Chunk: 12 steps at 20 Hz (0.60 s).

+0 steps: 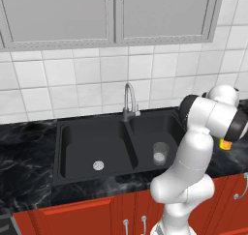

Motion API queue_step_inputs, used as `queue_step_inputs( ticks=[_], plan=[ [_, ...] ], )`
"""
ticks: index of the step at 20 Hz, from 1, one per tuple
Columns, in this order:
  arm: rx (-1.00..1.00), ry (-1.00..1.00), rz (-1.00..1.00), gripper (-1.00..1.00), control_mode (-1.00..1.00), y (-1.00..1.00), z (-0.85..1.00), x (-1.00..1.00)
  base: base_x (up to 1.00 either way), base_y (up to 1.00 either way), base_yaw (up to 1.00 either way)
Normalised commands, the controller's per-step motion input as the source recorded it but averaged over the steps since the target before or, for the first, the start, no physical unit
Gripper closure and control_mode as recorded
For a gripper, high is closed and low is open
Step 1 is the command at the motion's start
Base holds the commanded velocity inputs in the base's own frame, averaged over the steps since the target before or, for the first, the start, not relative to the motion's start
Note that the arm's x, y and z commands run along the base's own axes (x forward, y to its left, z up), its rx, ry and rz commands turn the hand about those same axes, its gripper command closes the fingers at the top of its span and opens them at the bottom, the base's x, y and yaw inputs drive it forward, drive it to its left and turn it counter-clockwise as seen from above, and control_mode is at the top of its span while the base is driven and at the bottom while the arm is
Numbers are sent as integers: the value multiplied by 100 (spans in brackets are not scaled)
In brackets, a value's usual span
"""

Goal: Move any existing items from the left basin to the right basin for drying. Then move the cup from the counter to the left basin of the sink for washing.

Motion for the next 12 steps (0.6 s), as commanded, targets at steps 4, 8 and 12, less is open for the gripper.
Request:
queue_step_inputs(
  ticks=[4,8,12],
  plan=[
    [0,-6,0,100,-100,5,1,-29,0,0,0],
    [0,-11,0,100,-100,2,14,-33,0,0,0],
    [0,-3,0,100,-100,18,28,-9,0,0,0]
  ],
)
